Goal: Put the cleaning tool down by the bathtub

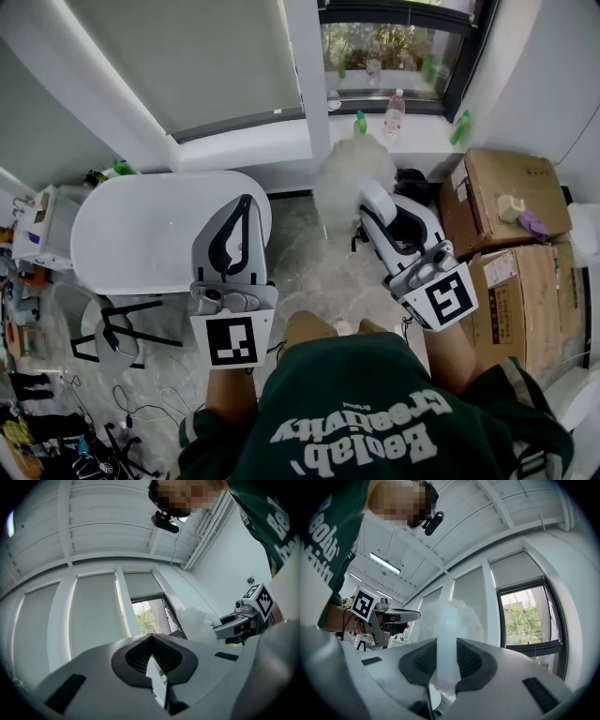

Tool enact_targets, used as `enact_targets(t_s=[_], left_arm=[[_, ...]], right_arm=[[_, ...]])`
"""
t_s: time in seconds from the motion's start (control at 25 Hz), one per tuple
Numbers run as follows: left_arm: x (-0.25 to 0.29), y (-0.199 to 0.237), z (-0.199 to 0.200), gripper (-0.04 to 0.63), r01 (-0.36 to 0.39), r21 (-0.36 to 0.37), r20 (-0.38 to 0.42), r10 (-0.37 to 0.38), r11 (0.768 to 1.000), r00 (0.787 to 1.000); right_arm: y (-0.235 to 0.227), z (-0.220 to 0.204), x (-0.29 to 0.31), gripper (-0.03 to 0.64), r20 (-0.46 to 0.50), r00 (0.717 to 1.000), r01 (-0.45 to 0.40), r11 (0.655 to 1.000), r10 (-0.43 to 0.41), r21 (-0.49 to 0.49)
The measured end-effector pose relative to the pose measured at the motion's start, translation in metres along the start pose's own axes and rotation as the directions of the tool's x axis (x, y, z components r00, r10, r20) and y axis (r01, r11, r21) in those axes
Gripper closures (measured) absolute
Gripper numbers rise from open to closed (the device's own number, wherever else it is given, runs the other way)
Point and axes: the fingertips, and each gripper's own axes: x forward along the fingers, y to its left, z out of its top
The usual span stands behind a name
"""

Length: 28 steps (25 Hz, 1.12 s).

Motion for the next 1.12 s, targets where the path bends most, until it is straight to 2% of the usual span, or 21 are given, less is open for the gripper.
enact_targets(t_s=[0.28,0.44,0.6,0.72,0.84,1.0,1.12], left_arm=[[0.003,-0.005,0.001,0.586,0.011,-0.012,0.002,-0.011,1.000,1.000],[0.008,-0.014,0.003,0.586,0.048,-0.009,0.026,-0.047,0.999,0.999],[0.014,-0.022,-0.001,0.586,0.064,0.022,0.040,-0.065,0.998,0.997],[0.013,-0.025,-0.003,0.587,0.085,0.052,0.071,-0.089,0.995,0.994],[0.019,-0.013,-0.015,0.587,0.054,0.066,0.062,-0.058,0.996,0.996],[0.029,0.007,-0.042,0.588,0.019,0.044,0.027,-0.021,0.999,0.999],[0.039,0.025,-0.063,0.588,0.004,0.041,0.004,-0.004,0.999,1.000]], right_arm=[[0.000,-0.001,-0.017,0.525,-0.002,1.000,0.031,1.000,-0.031,0.003],[-0.002,-0.012,-0.023,0.525,-0.030,0.998,0.054,0.998,-0.052,0.042],[-0.010,-0.022,-0.018,0.525,-0.027,0.998,0.066,0.996,-0.064,0.061],[-0.007,-0.022,-0.008,0.525,0.010,0.999,0.043,0.997,-0.043,0.063],[0.000,-0.030,0.006,0.525,0.009,1.000,0.017,0.998,-0.018,0.060],[0.005,-0.048,0.023,0.525,-0.023,1.000,-0.001,0.997,0.003,0.081],[0.002,-0.060,0.042,0.525,-0.043,0.999,-0.002,0.999,0.004,0.052]])
